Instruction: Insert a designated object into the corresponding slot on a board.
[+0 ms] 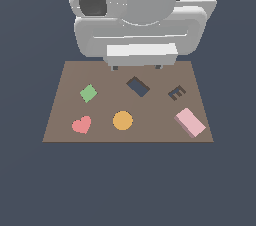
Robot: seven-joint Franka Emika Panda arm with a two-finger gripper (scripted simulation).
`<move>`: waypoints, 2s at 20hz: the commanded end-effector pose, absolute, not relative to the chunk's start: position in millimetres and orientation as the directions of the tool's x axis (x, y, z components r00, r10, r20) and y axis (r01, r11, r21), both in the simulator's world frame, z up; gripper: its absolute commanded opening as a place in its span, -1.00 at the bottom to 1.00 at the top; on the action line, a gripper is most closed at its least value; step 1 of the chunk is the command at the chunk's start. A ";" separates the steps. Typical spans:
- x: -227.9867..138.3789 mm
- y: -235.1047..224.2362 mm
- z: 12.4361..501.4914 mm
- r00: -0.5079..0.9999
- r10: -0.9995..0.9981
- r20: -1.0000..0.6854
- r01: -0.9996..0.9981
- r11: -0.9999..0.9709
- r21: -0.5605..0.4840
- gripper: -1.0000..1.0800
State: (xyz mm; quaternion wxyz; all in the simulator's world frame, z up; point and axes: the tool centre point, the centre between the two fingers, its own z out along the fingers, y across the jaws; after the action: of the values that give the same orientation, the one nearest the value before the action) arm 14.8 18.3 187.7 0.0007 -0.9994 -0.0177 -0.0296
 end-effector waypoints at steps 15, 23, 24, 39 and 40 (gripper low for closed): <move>42.0 51.2 155.8 0.985 0.165 0.046 0.165 -0.986 0.001 0.92; 72.4 103.5 110.1 0.938 0.345 0.027 0.345 -0.939 0.002 0.92; 75.7 111.0 104.0 0.929 0.369 0.024 0.369 -0.930 0.002 0.92; 95.0 177.3 52.1 0.829 0.559 0.001 0.559 -0.829 0.000 0.92; 95.2 178.6 51.1 0.827 0.563 0.001 0.563 -0.827 0.000 0.92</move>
State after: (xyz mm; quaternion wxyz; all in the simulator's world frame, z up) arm 94.2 176.3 52.7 0.0004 -0.9570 -0.2902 -0.0003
